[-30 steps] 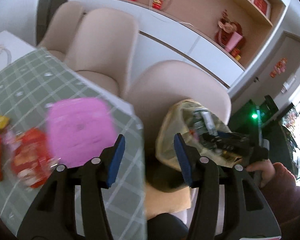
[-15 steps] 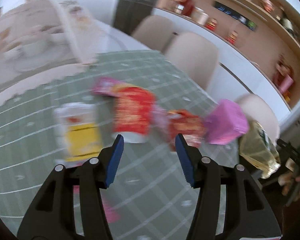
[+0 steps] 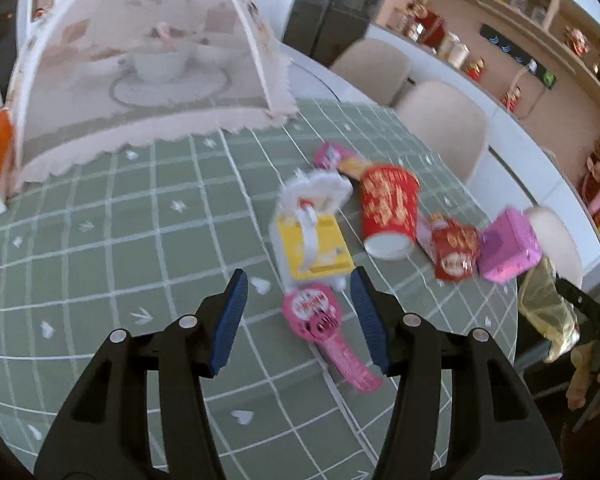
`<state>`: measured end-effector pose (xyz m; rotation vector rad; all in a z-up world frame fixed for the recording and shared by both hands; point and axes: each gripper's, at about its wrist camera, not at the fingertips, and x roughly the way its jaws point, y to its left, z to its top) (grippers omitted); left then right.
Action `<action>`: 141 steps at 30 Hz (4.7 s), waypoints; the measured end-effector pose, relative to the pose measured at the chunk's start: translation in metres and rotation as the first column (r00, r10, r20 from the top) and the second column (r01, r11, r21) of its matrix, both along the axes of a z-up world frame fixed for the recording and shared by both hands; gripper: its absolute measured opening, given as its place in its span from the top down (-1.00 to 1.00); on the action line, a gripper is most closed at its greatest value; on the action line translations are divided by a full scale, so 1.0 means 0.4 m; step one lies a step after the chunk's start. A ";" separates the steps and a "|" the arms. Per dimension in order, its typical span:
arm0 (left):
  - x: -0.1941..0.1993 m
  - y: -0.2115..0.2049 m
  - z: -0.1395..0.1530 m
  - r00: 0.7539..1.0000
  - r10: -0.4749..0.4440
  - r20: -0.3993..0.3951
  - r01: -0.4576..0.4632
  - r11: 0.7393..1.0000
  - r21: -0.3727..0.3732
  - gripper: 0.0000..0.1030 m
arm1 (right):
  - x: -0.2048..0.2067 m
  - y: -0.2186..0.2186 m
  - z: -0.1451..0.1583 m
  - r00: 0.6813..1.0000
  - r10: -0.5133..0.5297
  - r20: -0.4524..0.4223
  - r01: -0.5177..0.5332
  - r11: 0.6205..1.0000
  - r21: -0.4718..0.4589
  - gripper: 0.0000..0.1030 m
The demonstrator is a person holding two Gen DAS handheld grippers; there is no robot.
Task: Collect trash
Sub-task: 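Move both open tools back over the trash on the table, then grasp the red paper cup with the left tool, then grasp the pink lollipop-stick pack with the right tool while the left tool holds the cup, then carry the red cup and pink pack over the bin and open both tools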
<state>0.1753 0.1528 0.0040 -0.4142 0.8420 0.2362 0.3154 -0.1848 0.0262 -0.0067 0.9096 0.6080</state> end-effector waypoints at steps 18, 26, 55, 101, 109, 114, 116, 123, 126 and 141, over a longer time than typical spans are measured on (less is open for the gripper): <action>0.058 -0.085 -0.087 0.993 -0.093 -0.075 0.089 0.994 -0.066 0.69 | -0.020 0.112 -0.089 0.999 0.024 -0.026 -0.028 0.986 -0.166 -0.01; 0.068 -0.119 -0.091 0.982 -0.178 -0.055 0.172 0.980 -0.103 0.72 | 0.004 0.198 -0.105 0.998 0.039 -0.058 -0.048 0.986 -0.157 -0.01; 0.473 -0.147 -0.076 0.959 -0.216 -0.182 0.234 0.969 0.080 -0.21 | 0.011 0.082 -0.161 0.995 -0.069 -0.077 0.055 0.983 -0.174 -0.01; -0.110 0.134 -0.013 0.996 0.080 0.038 -0.072 0.982 -0.172 -0.13 | -0.118 0.541 -0.216 0.952 0.258 -0.167 -0.282 0.948 -0.146 0.10; -0.079 0.093 0.022 0.999 0.025 0.042 -0.020 0.991 -0.133 -0.13 | -0.103 0.463 -0.119 0.968 0.238 -0.078 -0.246 0.962 -0.118 0.10; -0.052 -0.001 0.103 0.994 -0.044 0.095 0.049 0.998 -0.046 -0.13 | -0.086 0.353 -0.035 0.984 0.178 -0.011 -0.178 0.981 -0.083 0.10; -0.037 -0.043 0.137 0.990 -0.085 0.111 0.086 0.996 -0.003 -0.13 | -0.083 0.309 0.001 0.989 0.146 0.017 -0.145 0.987 -0.067 0.10; 0.070 -0.198 0.270 0.946 -0.253 0.204 0.234 0.966 0.114 -0.13 | -0.074 0.148 0.136 0.983 0.050 0.175 -0.035 0.996 -0.088 0.10; 0.128 -0.265 0.304 0.927 -0.299 0.226 0.283 0.954 0.099 -0.12 | -0.060 0.063 0.167 0.982 -0.025 0.189 0.040 0.996 -0.076 0.10; 0.371 -0.646 0.307 0.744 -0.602 0.289 0.619 0.785 0.041 -0.11 | 0.008 -0.367 0.238 0.888 -0.352 0.294 0.393 0.915 -0.093 0.10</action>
